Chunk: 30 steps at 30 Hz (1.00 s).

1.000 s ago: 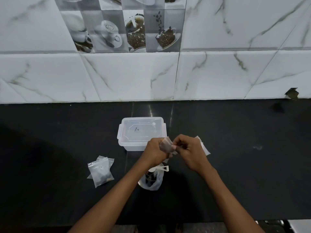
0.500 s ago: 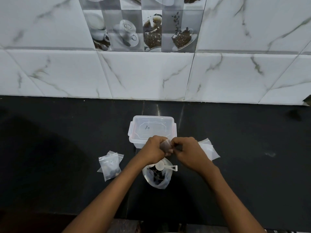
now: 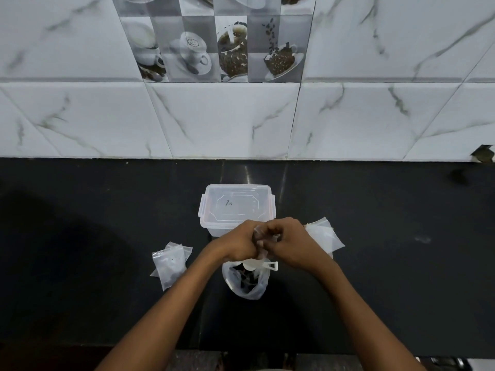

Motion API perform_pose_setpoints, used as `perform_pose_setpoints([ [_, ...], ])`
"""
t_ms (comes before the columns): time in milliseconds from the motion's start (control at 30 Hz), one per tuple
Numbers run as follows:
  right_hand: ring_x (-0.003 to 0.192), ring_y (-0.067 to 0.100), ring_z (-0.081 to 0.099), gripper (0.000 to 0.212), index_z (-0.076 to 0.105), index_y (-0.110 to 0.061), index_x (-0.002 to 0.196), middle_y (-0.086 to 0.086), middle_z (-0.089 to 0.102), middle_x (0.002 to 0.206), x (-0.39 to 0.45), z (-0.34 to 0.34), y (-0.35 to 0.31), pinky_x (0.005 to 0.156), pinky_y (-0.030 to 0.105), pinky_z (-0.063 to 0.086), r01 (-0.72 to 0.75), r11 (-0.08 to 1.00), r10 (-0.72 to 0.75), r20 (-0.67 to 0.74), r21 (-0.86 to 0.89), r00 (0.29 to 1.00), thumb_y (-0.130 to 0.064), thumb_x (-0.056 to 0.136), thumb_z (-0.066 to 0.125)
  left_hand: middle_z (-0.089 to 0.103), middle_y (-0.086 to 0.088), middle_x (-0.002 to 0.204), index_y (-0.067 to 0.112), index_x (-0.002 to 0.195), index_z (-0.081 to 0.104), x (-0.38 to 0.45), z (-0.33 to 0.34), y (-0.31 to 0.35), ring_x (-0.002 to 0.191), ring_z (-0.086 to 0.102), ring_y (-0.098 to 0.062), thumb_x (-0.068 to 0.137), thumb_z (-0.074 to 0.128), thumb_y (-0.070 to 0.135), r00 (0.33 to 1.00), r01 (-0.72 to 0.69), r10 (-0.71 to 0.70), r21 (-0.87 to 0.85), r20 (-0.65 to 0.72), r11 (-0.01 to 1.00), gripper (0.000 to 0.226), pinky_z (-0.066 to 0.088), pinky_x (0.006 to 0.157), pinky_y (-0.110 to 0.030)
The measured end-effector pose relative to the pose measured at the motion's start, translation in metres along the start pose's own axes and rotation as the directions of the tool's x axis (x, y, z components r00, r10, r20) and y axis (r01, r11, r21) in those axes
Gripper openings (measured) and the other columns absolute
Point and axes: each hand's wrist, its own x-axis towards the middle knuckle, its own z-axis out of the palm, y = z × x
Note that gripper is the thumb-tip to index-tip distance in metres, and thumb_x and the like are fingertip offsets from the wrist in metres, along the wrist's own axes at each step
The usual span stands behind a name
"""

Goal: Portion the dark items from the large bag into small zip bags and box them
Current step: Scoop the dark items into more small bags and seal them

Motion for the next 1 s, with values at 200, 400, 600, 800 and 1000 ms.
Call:
perform_pose_setpoints([
  [200, 0.078, 0.017, 0.073, 0.012, 0.075, -0.026, 0.094, -0.007, 0.072, 0.086, -0.006, 0.001, 0.002, 0.054, 0.017, 0.05, -0.076, 0.993, 0.066, 0.11, 0.092, 0.992, -0.016, 0.092, 0.068, 0.074, -0.006, 0.104, 0.009, 0.118, 0.064, -0.005, 0.001, -0.007, 0.096, 0.073, -0.012, 0.077, 0.072, -0.018, 0.997, -0.023, 0.041, -0.258, 0.066, 0.966, 0.05, 0.057, 0.08, -0.023],
  [400, 0.064, 0.013, 0.069, 0.011, 0.079, -0.017, 0.094, -0.006, 0.072, 0.078, -0.007, 0.002, 0.005, 0.054, 0.022, 0.051, -0.048, 0.977, 0.019, 0.142, 0.206, 0.99, -0.009, 0.088, 0.074, 0.073, -0.02, 0.106, 0.003, 0.113, 0.068, -0.01, 0.002, -0.022, 0.098, 0.072, -0.025, 0.075, 0.078, -0.009, 0.993, -0.04, 0.071, -0.29, 0.097, 0.956, 0.042, 0.059, 0.088, -0.038],
  [600, 0.076, 0.006, 0.068, 0.01, 0.076, -0.024, 0.095, -0.011, 0.073, 0.089, -0.012, 0.015, 0.022, 0.07, 0.025, 0.057, -0.069, 0.995, 0.089, -0.282, 0.078, 0.955, -0.017, 0.089, 0.074, 0.075, -0.001, 0.097, 0.015, 0.101, 0.073, -0.031, 0.008, -0.045, 0.096, 0.072, -0.021, 0.073, 0.085, -0.001, 0.945, 0.059, -0.189, -0.428, -0.268, 0.902, 0.035, 0.061, 0.084, -0.034],
  [800, 0.086, 0.01, 0.062, 0.023, 0.066, -0.029, 0.101, -0.009, 0.066, 0.096, -0.02, 0.042, 0.043, 0.079, 0.031, 0.054, -0.271, 0.9, 0.261, -0.078, -0.341, 0.962, -0.039, 0.081, 0.069, 0.073, 0.002, 0.084, 0.025, 0.089, 0.068, -0.044, 0.028, -0.062, 0.085, 0.07, -0.02, 0.074, 0.08, 0.014, 0.568, 0.199, -0.532, -0.523, -0.628, 0.829, 0.022, 0.059, 0.082, -0.04],
  [1000, 0.066, 0.013, 0.062, 0.01, 0.071, -0.019, 0.083, -0.003, 0.067, 0.071, -0.021, 0.054, 0.047, 0.065, 0.035, 0.056, -0.251, 0.924, 0.223, -0.125, -0.29, 0.967, -0.02, 0.073, 0.067, 0.068, 0.004, 0.09, 0.026, 0.089, 0.062, -0.046, 0.038, -0.068, 0.089, 0.065, -0.021, 0.072, 0.073, 0.031, 0.55, 0.365, -0.589, -0.464, -0.592, 0.807, 0.021, 0.057, 0.084, -0.042],
])
